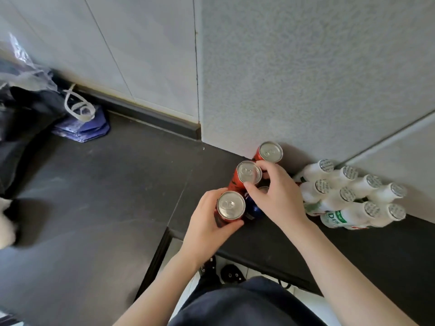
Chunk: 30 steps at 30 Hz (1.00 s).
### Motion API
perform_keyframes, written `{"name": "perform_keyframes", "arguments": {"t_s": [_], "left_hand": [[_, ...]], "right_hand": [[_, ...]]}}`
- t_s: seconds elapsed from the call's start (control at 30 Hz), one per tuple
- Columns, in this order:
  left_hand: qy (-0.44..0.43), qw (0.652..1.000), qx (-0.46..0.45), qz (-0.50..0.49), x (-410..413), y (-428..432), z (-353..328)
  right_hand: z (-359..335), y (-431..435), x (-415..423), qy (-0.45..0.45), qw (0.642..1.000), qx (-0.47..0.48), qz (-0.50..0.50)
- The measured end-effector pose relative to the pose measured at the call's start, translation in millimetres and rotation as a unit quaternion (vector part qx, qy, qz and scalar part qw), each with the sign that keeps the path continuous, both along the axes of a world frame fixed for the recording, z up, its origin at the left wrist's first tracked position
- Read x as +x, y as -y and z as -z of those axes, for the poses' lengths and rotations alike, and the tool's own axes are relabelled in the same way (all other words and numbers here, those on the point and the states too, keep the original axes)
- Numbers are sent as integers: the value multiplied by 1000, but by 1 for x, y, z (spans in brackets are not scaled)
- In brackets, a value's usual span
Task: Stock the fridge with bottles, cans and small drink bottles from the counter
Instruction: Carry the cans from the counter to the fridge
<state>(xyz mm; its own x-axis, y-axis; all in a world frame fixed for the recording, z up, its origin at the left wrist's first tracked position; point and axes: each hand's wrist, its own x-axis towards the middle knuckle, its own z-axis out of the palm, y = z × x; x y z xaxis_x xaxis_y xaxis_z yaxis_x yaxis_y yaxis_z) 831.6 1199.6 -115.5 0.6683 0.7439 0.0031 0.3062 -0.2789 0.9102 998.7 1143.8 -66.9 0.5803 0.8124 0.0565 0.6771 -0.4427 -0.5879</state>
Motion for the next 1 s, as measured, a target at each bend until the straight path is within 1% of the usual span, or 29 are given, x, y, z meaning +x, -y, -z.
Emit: {"name": "perform_keyframes", "arguments": {"t_s": [0.07,0.2,0.3,0.4,0.5,0.67,0.73,0.83,0.93,1.0], "left_hand": [[0,1000,-6,-29,-11,2,-2],[21,992,-16,-121,-32,9,-7],[27,982,-11,-186,-47,17,-11],[27,971,-21,-236,-63,29,-14],[43,955,-37,-291,-81,45,-18],[53,918,-52,-390,-116,89,-20],[51,895,-48,-441,-130,115,-18],[54,846,-58,-528,-153,165,-10],[62,776,-87,-621,-176,225,-1],[65,727,-101,-676,-192,267,1]], "right_hand": [[3,-3,-1,24,1000,-14,1],[11,-10,0,79,995,-55,-14],[16,-12,1,105,993,-51,-26],[16,-7,0,90,995,-18,-50],[6,-3,-7,65,992,51,-100],[-14,-2,-41,2,967,161,-199],[-13,0,-63,-15,953,181,-243],[-1,9,-103,-57,931,175,-316],[14,28,-149,-129,907,125,-381],[22,43,-182,-161,878,88,-442]]}}
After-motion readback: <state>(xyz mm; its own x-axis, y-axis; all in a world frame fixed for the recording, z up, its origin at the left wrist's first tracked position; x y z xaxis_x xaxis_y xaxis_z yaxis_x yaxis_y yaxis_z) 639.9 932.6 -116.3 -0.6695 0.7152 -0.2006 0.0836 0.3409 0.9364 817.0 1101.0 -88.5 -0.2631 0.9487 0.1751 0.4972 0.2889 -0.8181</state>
